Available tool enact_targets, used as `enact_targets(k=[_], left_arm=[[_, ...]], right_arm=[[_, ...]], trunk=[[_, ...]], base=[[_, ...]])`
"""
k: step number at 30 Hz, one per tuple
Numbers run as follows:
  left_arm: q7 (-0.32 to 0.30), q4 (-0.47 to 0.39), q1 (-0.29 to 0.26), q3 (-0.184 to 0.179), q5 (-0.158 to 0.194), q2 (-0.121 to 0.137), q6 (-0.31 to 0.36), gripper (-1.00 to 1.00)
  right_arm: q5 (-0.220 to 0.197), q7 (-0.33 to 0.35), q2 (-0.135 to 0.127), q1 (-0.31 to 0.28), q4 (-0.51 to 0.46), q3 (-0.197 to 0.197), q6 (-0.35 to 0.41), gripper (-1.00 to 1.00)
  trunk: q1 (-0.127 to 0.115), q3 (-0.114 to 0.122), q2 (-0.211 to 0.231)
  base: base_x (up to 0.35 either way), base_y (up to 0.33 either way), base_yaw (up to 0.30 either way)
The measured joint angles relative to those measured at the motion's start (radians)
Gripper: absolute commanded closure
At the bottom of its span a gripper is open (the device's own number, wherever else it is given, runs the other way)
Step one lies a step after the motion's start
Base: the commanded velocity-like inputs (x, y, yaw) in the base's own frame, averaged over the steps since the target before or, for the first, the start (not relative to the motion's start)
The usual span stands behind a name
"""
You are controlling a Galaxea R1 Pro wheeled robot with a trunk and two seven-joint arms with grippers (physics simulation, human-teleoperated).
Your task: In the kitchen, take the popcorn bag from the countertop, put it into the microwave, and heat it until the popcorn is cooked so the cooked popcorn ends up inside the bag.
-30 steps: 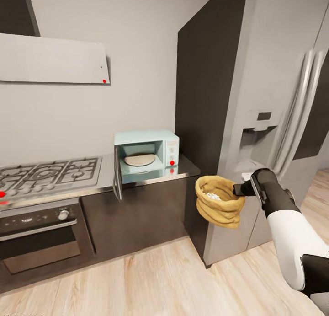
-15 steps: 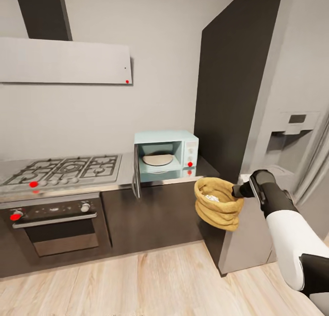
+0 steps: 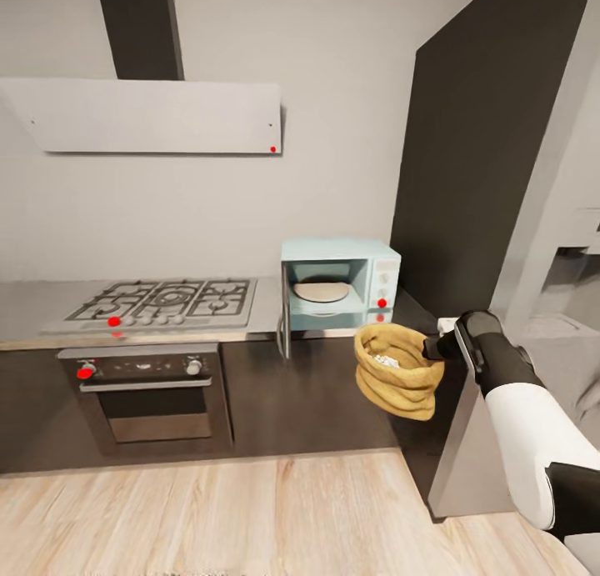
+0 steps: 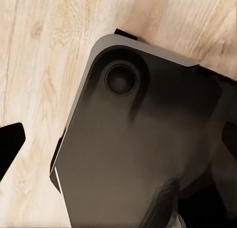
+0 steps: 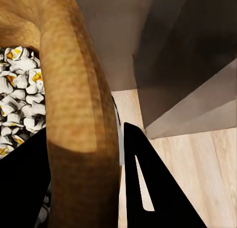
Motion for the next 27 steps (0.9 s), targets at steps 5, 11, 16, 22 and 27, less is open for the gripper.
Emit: enact_targets(k=[5, 11, 16, 22, 27], left_arm=[[0.000, 0.000, 0.000, 0.000, 0.000, 0.000, 0.000, -1.00], [0.000, 0.000, 0.000, 0.000, 0.000, -0.001, 0.000, -1.00], [-0.001, -0.003, 0.000, 0.000, 0.011, 0.000, 0.000, -1.00], [-0.001, -0.003, 0.000, 0.000, 0.011, -0.001, 0.000, -1.00], [-0.001, -0.003, 0.000, 0.000, 0.011, -0.002, 0.000, -1.00]], right_arm=[[-0.001, 0.001, 0.000, 0.000, -0.001, 0.000, 0.000, 1.00], [0.001, 0.002, 0.015, 0.001, 0.017, 0.002, 0.000, 1.00], [0.001, 0.003, 0.015, 0.000, 0.018, 0.002, 0.000, 1.00], [0.002, 0.053, 0.015, 0.000, 0.014, 0.001, 0.001, 1.00], [0.010, 0.050, 0.017, 0.000, 0.012, 0.004, 0.001, 1.00]], trunk=[[0.000, 0.000, 0.000], [0.000, 0.000, 0.000], [0.000, 0.000, 0.000], [0.000, 0.000, 0.000], [0.000, 0.000, 0.000]], base=[[0.000, 0.000, 0.060], [0.000, 0.000, 0.002], [0.135, 0.000, 0.000], [0.105, 0.000, 0.000], [0.002, 0.000, 0.000]])
